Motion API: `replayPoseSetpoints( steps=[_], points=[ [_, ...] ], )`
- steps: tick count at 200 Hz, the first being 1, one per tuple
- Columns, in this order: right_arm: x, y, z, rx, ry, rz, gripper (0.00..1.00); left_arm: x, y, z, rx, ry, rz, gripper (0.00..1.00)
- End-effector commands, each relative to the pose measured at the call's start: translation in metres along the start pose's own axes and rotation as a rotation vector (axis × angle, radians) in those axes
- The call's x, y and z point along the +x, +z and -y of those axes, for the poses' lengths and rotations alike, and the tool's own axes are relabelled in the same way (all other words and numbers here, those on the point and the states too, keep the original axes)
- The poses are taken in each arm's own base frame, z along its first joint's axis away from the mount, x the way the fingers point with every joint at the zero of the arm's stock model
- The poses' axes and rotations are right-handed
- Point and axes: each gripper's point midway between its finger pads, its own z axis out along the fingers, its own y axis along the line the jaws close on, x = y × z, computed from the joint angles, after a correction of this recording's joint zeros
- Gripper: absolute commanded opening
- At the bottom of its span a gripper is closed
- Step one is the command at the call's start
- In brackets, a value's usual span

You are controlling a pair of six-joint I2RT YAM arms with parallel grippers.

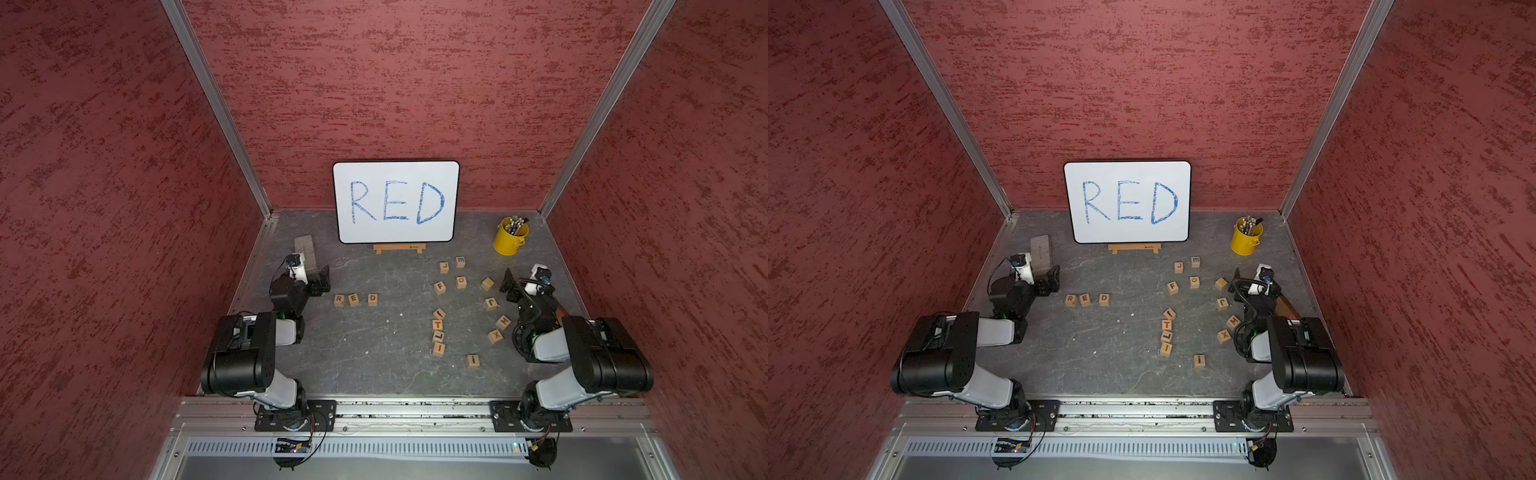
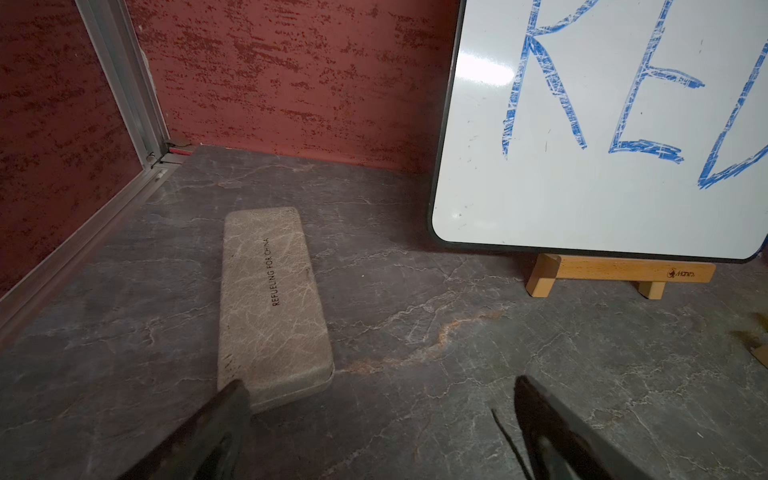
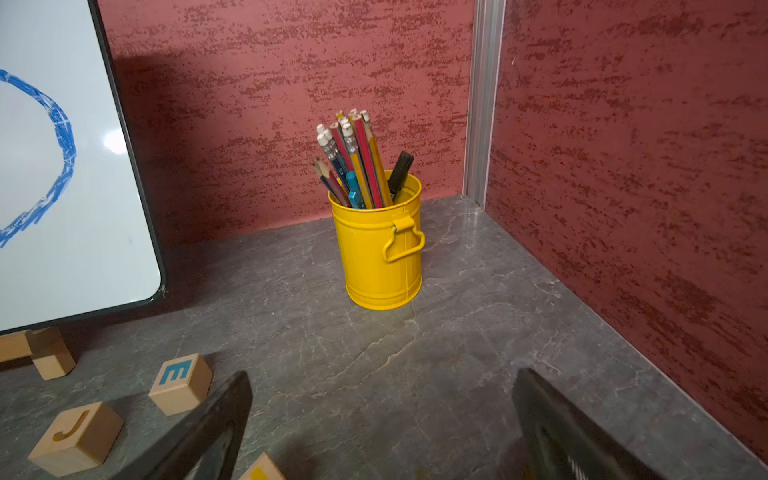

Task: Assemble the uppercase word "red" with letter blocks
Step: Reset both arms

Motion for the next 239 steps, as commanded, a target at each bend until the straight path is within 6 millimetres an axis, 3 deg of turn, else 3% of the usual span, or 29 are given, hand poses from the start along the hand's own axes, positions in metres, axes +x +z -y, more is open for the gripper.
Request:
replayPoseSetpoints(
  steps=[1,24,53,75,87,239],
  points=[
    [-0.018,-0.004,-0.006,-0.033,0.012,0.078,0.99,-0.002,0.002,0.000,-0.005,0.013,0.002,1.00],
    [-0.018,0.000,-0.010,-0.054,0.001,0.067,0.99,-0.002,0.003,0.000,-0.010,0.014,0.000,0.99],
    [-0.020,-0.010,-0.010,-0.060,-0.002,0.095,0.99,-0.001,0.008,0.001,-0.035,0.035,-0.020,1.00],
    [-0.010,0.009,-0.023,-0.116,-0.037,0.016,0.99,-0.001,0.008,0.003,-0.039,0.042,-0.023,0.99],
    [-0.011,0.008,-0.026,-0.129,-0.041,0.022,0.99,0.000,0.009,0.002,-0.040,0.042,-0.024,0.99],
    [-0.011,0.007,-0.025,-0.123,-0.040,0.024,0.99,0.000,0.010,0.003,-0.042,0.046,-0.026,1.00]
  ],
)
